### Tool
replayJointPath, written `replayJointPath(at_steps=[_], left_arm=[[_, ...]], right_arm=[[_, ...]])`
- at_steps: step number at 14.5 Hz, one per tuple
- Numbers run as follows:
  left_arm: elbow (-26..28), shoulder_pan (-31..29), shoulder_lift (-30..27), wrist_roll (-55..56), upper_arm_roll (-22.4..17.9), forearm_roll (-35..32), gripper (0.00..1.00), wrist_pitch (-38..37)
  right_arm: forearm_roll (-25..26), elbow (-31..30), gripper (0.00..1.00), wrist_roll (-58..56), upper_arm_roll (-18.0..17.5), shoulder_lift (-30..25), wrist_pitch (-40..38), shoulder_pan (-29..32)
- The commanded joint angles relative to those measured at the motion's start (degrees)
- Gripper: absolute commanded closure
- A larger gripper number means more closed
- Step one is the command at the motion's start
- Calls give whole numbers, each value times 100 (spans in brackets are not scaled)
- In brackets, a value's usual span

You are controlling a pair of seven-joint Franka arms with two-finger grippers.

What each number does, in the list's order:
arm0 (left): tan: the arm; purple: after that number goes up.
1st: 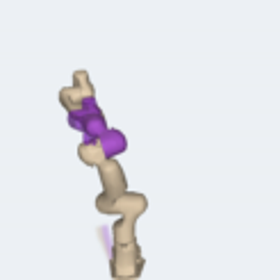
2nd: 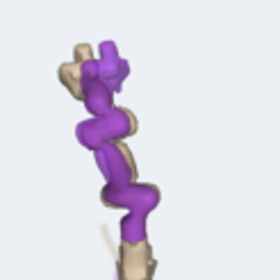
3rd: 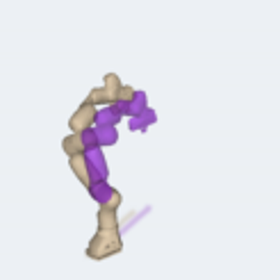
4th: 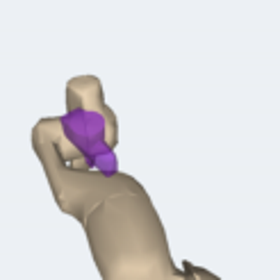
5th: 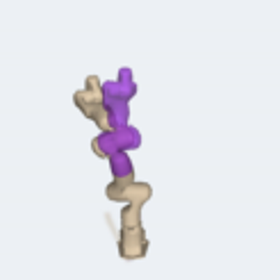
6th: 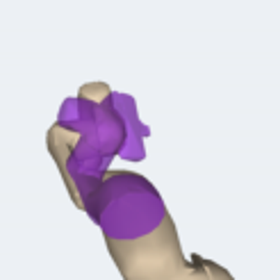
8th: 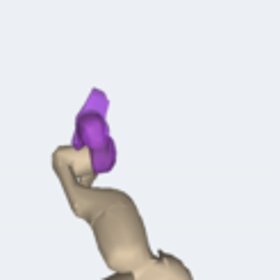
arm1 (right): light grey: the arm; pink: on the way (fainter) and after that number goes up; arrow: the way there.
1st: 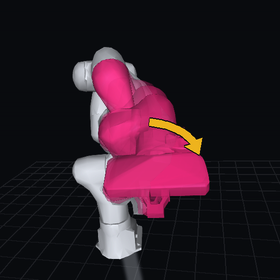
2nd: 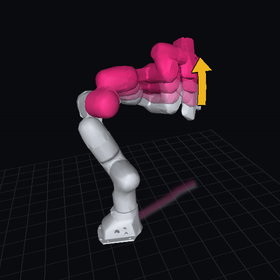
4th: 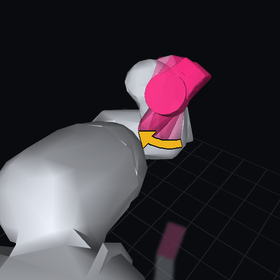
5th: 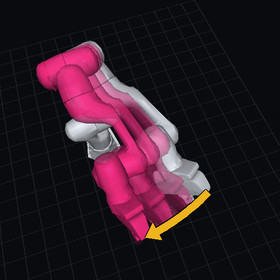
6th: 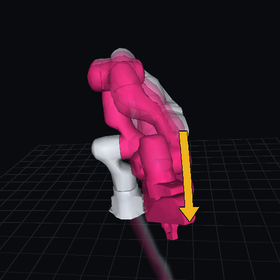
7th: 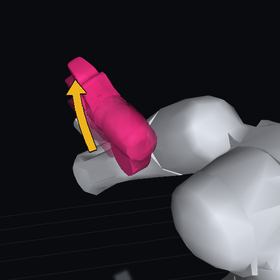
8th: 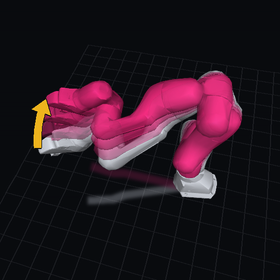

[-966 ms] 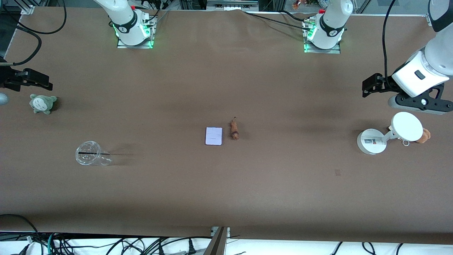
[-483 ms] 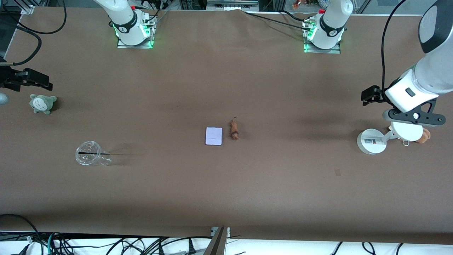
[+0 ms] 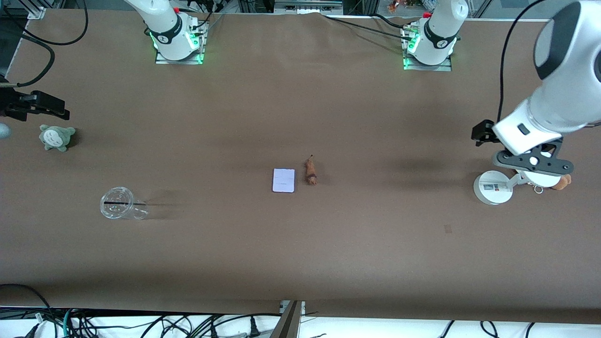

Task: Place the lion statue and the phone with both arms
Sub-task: 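Reach the left gripper down to the lion statue beside the phone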

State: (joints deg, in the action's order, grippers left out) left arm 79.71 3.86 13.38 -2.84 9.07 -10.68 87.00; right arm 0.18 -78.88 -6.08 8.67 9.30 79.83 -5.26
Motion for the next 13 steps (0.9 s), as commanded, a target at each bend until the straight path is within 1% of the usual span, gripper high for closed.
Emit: replayJointPath(at_steps=[1,2,3,5,8,11,13], left_arm=[[-395,413,60,89,-28,92,0,-113],[-439,614,77,404,-28,110,0,-104],[-509,886,95,982,-45,180,0,-95],[-588,1230,314,2378,-45,530,0,36],[-597,1678,753,3796,-45,629,0,492],[-571,1864,1183,4642,-45,1023,0,1185],[-527,2012,1386,4836,-45,1217,0,1757]], right_arm=[[-97,109,0,45,3,28,-90,43],[-97,101,0,54,-6,36,-99,43],[-97,101,0,45,-6,37,-73,43],[-97,101,0,45,-6,63,-55,43],[-106,101,0,45,-6,80,-37,43],[-88,118,0,37,-6,151,-20,43],[-88,127,0,28,-6,168,59,43]])
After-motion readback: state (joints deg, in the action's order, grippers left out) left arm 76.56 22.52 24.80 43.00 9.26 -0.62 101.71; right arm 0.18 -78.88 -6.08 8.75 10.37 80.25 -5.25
